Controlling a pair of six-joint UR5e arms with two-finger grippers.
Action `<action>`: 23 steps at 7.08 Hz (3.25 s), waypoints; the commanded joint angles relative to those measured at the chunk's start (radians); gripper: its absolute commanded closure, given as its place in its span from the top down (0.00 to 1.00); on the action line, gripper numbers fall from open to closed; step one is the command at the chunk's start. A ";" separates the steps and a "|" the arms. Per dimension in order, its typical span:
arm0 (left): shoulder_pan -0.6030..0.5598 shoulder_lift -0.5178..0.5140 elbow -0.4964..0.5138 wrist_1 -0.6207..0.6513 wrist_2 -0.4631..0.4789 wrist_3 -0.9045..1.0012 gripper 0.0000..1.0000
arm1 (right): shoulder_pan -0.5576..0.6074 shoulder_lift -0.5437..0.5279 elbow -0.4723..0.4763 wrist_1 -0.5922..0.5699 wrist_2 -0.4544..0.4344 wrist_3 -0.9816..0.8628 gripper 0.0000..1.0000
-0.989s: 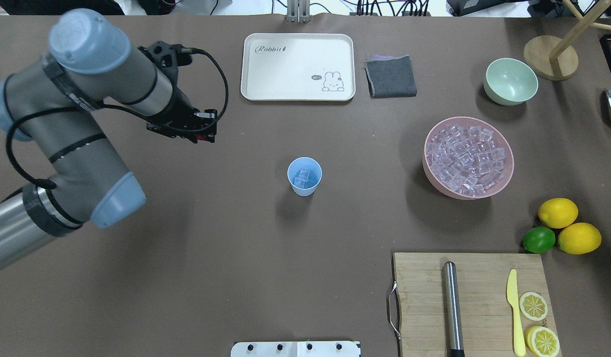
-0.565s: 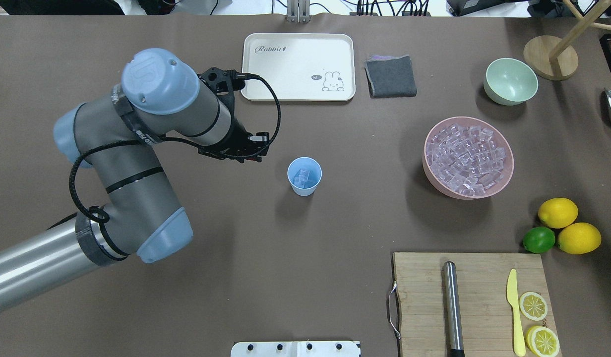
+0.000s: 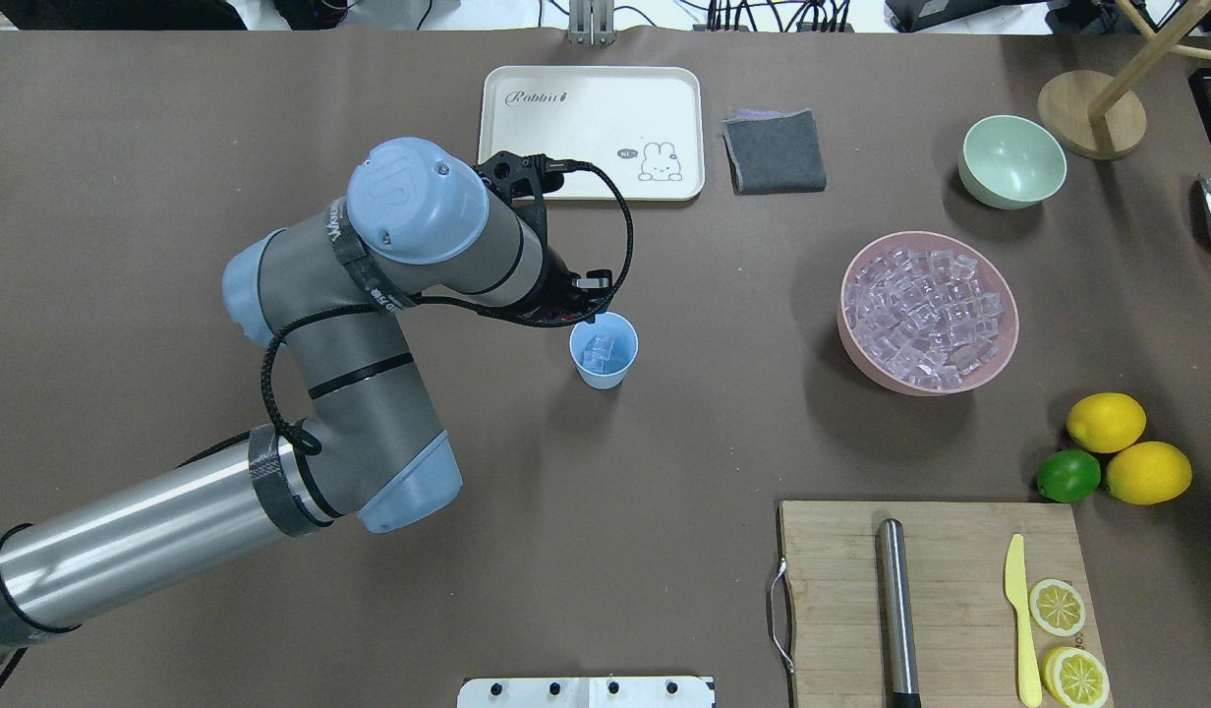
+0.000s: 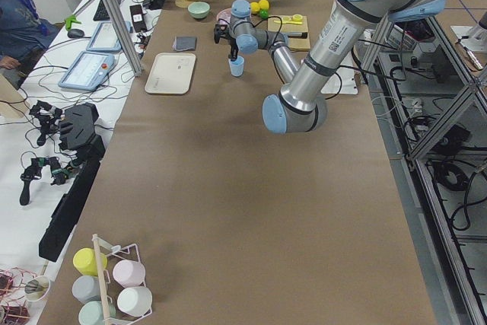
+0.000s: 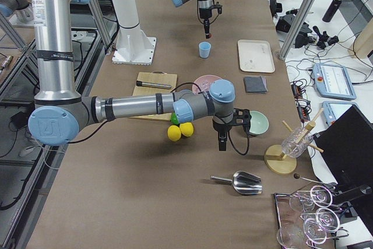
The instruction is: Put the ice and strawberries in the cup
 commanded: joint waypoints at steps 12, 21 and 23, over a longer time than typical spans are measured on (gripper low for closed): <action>0.021 -0.024 -0.005 -0.057 0.011 -0.006 0.95 | 0.008 -0.003 0.001 0.000 0.002 0.001 1.00; -0.373 0.373 -0.103 -0.060 -0.214 0.548 0.97 | 0.009 -0.016 0.056 -0.008 0.068 0.001 1.00; -0.433 0.416 -0.082 -0.060 -0.236 0.655 0.97 | 0.008 -0.015 0.059 -0.009 0.068 0.001 1.00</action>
